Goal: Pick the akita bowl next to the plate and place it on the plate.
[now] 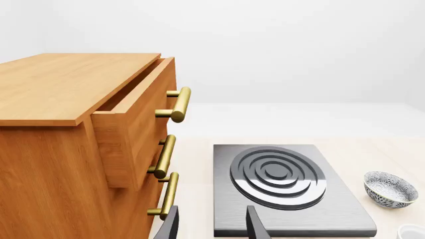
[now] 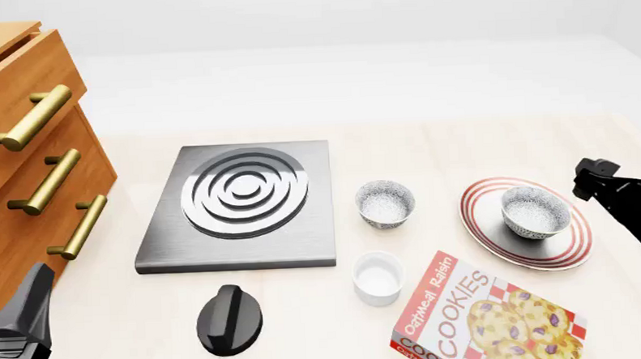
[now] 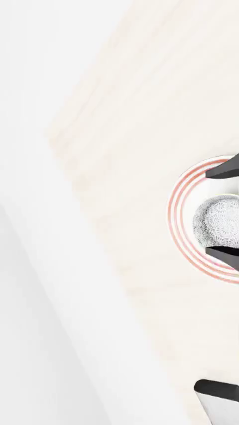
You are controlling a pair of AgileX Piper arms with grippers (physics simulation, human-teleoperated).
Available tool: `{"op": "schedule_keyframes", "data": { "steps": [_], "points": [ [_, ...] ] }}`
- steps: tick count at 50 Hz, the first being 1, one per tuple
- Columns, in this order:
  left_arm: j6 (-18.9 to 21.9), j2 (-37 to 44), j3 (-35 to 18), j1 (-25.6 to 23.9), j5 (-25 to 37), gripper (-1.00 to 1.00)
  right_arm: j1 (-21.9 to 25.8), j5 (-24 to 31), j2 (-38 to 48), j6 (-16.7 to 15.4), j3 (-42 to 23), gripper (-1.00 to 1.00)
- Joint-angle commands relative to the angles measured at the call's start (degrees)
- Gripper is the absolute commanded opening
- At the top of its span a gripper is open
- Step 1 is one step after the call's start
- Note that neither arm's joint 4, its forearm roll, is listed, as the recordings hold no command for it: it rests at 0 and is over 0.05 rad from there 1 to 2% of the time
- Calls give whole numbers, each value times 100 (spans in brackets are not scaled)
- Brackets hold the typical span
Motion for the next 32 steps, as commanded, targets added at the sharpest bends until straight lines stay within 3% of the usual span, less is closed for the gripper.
{"op": "schedule_keyframes", "data": {
  "steps": [1,25,32],
  "points": [
    [0,0,0,0,0,100,51,429,-1095,-75,171,100],
    [0,0,0,0,0,100,303,1449,-3025,-77,219,100],
    [0,0,0,0,0,100,517,1625,-3532,53,287,100]
  ]
}}
